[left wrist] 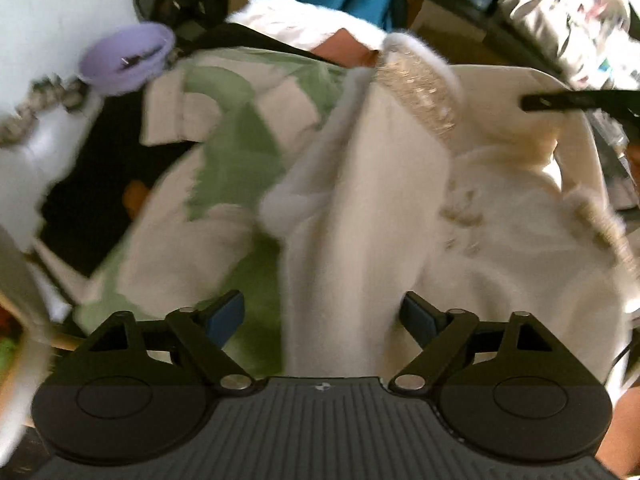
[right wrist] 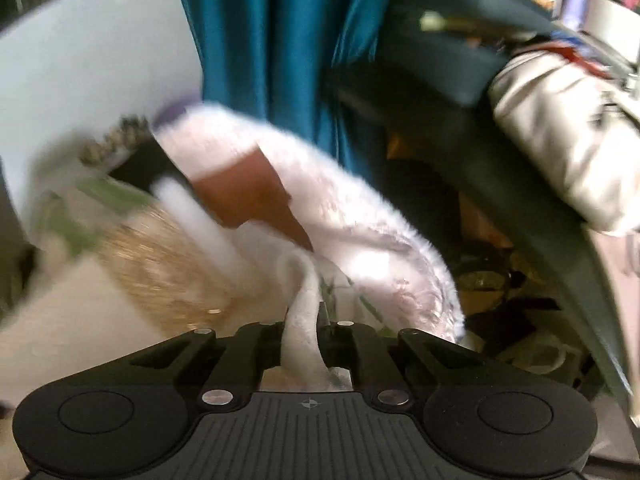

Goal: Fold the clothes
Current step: 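Grasp the cream robe with the left gripper while the right gripper grasps another part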

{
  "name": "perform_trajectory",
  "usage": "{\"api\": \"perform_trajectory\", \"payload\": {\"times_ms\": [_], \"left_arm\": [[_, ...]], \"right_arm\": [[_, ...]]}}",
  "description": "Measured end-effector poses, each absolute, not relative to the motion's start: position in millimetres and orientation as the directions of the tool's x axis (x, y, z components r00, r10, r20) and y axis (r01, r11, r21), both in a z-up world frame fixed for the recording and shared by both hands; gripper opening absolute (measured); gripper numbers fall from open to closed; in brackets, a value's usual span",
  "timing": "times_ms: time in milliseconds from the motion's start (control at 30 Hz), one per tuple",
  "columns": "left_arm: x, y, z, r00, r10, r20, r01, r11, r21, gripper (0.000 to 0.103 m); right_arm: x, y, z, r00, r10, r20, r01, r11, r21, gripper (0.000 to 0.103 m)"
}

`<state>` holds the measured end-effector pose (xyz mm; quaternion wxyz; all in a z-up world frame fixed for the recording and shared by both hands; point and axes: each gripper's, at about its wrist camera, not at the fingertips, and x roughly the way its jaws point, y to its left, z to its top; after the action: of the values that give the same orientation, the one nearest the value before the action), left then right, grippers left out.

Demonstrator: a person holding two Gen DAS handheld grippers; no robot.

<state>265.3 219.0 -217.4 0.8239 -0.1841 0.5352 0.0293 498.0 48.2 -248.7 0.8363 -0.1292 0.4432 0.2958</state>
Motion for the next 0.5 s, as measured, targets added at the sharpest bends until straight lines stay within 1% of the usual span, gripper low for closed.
{"api": "perform_trajectory", "payload": {"times_ms": [33, 67, 100, 133, 200, 233, 367, 400, 433, 467, 500], "left_arm": [[271, 214, -224, 0.404, -0.171, -0.899, -0.237, 0.929, -0.283, 0.089], [273, 207, -226, 0.408, -0.162, -0.899, -0.226, 0.936, -0.271, 0.080], [274, 200, -227, 0.418, -0.147, -0.897, -0.216, 0.943, -0.255, 0.049], [271, 195, -223, 0.435, -0.123, -0.892, -0.215, 0.948, -0.235, 0.036], [264, 185, -213, 0.470, -0.072, -0.880, -0.218, 0.956, -0.195, 0.027], [261, 185, -213, 0.466, -0.069, -0.882, -0.229, 0.954, -0.195, 0.026], [252, 191, -218, 0.435, -0.075, -0.897, -0.279, 0.936, -0.213, 0.026], [250, 192, -219, 0.427, -0.077, -0.901, -0.292, 0.931, -0.218, 0.028], [248, 194, -221, 0.419, -0.078, -0.904, -0.304, 0.926, -0.222, 0.032], [246, 195, -222, 0.412, -0.080, -0.908, -0.317, 0.921, -0.225, 0.035], [248, 197, -222, 0.407, -0.084, -0.910, -0.337, 0.912, -0.235, 0.037]], "right_arm": [[492, 35, -233, 0.429, 0.404, -0.808, -0.599, 0.797, 0.080, 0.005], [487, 22, -218, 0.426, 0.427, -0.797, -0.588, 0.801, 0.115, 0.005], [482, 9, -204, 0.422, 0.450, -0.787, -0.576, 0.804, 0.151, 0.005], [479, -1, -193, 0.409, 0.468, -0.783, -0.566, 0.804, 0.185, 0.005], [466, -8, -182, 0.380, 0.460, -0.803, -0.588, 0.790, 0.175, 0.005], [460, -10, -178, 0.365, 0.450, -0.815, -0.600, 0.783, 0.164, 0.005], [443, 11, -198, 0.320, 0.328, -0.889, -0.651, 0.757, 0.045, 0.005], [447, 17, -208, 0.307, 0.321, -0.896, -0.655, 0.754, 0.045, 0.006], [452, 23, -218, 0.294, 0.314, -0.903, -0.659, 0.751, 0.046, 0.007], [456, 29, -228, 0.281, 0.307, -0.909, -0.662, 0.748, 0.047, 0.008], [461, 35, -238, 0.268, 0.299, -0.916, -0.666, 0.745, 0.048, 0.016]]}}
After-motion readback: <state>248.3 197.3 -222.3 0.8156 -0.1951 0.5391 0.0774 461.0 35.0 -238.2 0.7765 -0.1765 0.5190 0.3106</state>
